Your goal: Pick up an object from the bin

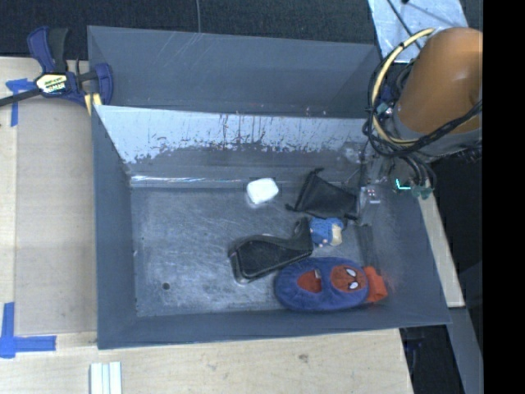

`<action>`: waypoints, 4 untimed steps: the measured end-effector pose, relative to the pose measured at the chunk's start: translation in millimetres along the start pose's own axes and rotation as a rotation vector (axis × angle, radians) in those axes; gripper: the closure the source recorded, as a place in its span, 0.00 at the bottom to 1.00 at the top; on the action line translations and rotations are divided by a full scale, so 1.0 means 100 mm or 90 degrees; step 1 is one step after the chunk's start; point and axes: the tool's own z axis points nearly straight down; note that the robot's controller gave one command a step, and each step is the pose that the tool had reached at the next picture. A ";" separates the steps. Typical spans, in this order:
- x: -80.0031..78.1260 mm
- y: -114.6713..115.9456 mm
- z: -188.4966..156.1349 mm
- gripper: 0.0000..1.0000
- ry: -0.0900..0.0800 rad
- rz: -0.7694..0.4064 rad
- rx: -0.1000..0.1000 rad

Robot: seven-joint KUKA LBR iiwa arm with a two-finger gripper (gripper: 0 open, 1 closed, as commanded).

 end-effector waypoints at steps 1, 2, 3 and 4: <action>0.12 0.12 1.31 0.00 0.004 -0.036 0.000; 0.08 0.12 1.25 1.00 -0.006 -0.037 0.001; -0.26 0.37 0.00 1.00 -0.011 -0.042 0.001; -0.23 0.36 0.06 0.00 -0.004 -0.041 0.001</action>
Offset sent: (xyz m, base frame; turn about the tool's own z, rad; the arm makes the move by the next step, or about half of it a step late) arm -0.0108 0.0129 -0.1284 -0.0591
